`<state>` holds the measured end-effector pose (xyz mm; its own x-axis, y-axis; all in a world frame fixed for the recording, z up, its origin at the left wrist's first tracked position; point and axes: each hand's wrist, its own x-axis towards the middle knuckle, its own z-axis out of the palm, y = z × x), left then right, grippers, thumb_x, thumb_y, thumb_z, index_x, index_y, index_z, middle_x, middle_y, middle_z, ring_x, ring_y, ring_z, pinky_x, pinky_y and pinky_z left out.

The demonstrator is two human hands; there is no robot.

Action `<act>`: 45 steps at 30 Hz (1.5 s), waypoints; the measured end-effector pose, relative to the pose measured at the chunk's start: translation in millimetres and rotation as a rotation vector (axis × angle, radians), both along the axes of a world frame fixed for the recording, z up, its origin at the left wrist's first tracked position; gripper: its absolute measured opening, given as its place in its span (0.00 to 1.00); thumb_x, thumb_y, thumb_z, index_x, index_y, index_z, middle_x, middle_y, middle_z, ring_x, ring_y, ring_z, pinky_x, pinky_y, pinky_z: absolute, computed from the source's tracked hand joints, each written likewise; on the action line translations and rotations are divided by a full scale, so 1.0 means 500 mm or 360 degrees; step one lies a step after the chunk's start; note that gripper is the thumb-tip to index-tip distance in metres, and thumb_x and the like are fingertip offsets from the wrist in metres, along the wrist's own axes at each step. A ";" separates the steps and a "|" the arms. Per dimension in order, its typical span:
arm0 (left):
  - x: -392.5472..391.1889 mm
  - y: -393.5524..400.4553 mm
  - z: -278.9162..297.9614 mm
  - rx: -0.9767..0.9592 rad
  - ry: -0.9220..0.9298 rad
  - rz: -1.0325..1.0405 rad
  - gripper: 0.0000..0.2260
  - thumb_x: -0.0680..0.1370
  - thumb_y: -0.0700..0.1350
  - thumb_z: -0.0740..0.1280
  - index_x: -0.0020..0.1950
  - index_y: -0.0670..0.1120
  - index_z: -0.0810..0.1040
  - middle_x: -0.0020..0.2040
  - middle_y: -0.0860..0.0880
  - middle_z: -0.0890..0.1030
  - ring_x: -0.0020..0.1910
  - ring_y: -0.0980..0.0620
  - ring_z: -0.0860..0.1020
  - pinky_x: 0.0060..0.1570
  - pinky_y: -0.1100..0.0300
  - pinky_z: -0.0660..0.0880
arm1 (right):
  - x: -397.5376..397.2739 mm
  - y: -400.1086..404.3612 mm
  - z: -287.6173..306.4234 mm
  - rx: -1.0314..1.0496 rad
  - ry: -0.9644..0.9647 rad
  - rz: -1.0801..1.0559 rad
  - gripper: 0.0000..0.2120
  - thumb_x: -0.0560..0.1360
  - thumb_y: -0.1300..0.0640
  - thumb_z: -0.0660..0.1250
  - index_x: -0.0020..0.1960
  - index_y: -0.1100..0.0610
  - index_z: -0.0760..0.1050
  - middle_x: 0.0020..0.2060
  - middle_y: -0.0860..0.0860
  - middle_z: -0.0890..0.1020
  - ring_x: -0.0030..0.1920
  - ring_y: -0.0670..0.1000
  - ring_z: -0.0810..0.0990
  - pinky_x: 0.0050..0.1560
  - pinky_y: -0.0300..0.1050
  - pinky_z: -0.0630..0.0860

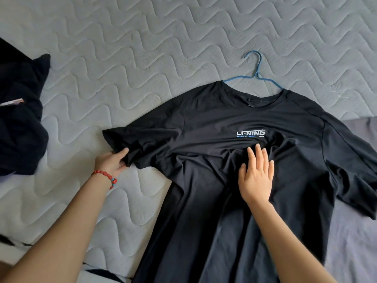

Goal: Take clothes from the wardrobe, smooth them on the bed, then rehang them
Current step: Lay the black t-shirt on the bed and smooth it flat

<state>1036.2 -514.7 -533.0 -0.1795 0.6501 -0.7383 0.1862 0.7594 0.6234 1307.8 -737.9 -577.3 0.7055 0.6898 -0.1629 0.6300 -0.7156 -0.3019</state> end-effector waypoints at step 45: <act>0.033 0.174 0.029 0.0510 0.0098 0.0345 0.06 0.72 0.41 0.64 0.35 0.43 0.75 0.31 0.49 0.71 0.41 0.48 0.72 0.36 0.59 0.70 | -0.086 -0.031 -0.009 0.0091 -0.0194 -0.0066 0.25 0.74 0.53 0.50 0.68 0.57 0.68 0.71 0.57 0.66 0.72 0.56 0.61 0.71 0.52 0.49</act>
<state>1052.9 -427.6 -518.7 -0.3755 0.7883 -0.4875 0.0875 0.5538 0.8281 1264.8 -753.4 -581.9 0.7458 0.6652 -0.0354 0.6346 -0.7257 -0.2656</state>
